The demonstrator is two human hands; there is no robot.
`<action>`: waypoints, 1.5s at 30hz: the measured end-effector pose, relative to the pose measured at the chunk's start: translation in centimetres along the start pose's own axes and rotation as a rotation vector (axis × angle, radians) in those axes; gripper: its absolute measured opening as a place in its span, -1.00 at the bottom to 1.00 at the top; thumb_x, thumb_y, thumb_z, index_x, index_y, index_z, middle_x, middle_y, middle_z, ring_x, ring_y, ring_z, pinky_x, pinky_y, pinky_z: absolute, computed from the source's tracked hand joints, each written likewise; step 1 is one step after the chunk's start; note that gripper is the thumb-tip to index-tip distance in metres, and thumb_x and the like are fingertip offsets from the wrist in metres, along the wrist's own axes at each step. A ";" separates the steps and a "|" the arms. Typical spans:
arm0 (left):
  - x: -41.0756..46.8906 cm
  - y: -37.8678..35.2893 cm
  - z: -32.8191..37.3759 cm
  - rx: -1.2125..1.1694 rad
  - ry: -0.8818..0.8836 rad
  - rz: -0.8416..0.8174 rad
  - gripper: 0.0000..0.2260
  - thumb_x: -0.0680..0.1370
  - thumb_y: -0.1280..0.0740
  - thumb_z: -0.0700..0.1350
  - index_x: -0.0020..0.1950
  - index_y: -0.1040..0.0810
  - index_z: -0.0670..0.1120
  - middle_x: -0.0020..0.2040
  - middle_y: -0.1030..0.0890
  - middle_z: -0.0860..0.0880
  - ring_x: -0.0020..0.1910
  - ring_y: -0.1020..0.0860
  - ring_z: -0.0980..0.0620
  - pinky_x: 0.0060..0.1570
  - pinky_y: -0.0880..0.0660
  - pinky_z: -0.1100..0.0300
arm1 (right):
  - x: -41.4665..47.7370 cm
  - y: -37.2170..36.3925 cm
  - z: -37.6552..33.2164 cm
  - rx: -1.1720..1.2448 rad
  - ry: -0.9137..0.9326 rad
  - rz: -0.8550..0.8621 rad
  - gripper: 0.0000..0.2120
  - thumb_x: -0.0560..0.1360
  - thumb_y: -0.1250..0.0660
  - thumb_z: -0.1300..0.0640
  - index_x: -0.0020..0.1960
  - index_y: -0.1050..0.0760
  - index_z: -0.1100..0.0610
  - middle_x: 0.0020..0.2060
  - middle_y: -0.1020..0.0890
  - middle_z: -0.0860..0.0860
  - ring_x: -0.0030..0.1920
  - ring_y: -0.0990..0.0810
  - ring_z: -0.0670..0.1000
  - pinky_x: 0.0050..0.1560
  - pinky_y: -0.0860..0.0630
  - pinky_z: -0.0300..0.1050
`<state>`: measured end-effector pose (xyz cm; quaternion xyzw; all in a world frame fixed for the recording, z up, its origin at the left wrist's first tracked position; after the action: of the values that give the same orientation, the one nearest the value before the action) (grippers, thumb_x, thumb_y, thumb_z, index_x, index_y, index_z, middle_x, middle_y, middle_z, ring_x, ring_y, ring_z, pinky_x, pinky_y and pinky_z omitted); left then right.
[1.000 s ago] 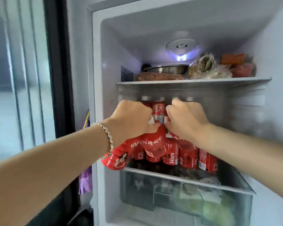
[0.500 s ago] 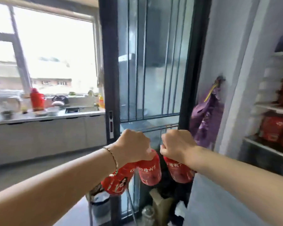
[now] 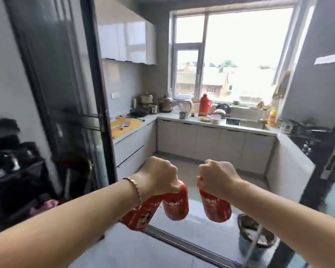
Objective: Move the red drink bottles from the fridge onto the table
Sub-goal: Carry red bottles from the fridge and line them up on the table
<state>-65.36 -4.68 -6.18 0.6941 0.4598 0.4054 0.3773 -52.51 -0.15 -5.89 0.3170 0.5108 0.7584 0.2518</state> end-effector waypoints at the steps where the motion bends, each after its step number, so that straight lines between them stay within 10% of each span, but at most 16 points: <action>1: -1.7 -1.2 -2.7 0.006 0.037 -0.020 -0.56 0.52 -0.14 0.20 -0.04 -0.59 -0.13 -0.12 -0.65 -0.05 -0.17 -0.60 -0.05 -0.22 -0.43 0.21 | 2.0 0.2 -2.8 0.017 0.032 0.004 -0.67 0.59 -0.11 0.00 0.18 -0.52 0.14 0.11 -0.58 0.08 0.06 -0.60 0.09 -0.05 -0.49 -0.11; 30: -48.0 -20.9 -52.2 0.058 1.228 -0.407 -0.64 0.51 -0.17 0.24 -0.19 -0.35 -0.05 -0.10 -0.64 -0.02 -0.07 -0.61 -0.07 -0.19 -0.33 0.18 | 37.2 3.5 -74.4 0.263 1.046 0.116 -0.68 0.59 -0.10 -0.03 0.14 -0.49 0.15 0.07 -0.55 0.09 0.07 -0.59 0.16 -0.17 -0.36 -0.10; 45: -74.2 -28.6 -71.7 0.047 1.262 -0.557 -0.64 0.54 -0.11 0.23 -0.13 -0.35 -0.07 -0.23 -0.52 0.01 -0.18 -0.57 -0.02 -0.27 -0.32 0.17 | 41.8 6.2 -108.2 0.406 1.060 -0.089 -0.64 0.57 -0.14 -0.15 0.11 -0.45 0.11 0.03 -0.50 0.04 -0.04 -0.59 0.07 -0.08 -0.54 -0.06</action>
<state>-158.49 -55.63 -20.13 0.1891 0.7614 0.6098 0.1125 -160.84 -39.41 -20.80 -0.0868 0.7156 0.6892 -0.0731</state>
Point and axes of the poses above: each hand's wrist, its own x-axis towards the middle knuckle, its own y-axis out of the back of the hand, z = x × y, the point moved 3 cm from there along x, towards the middle knuckle
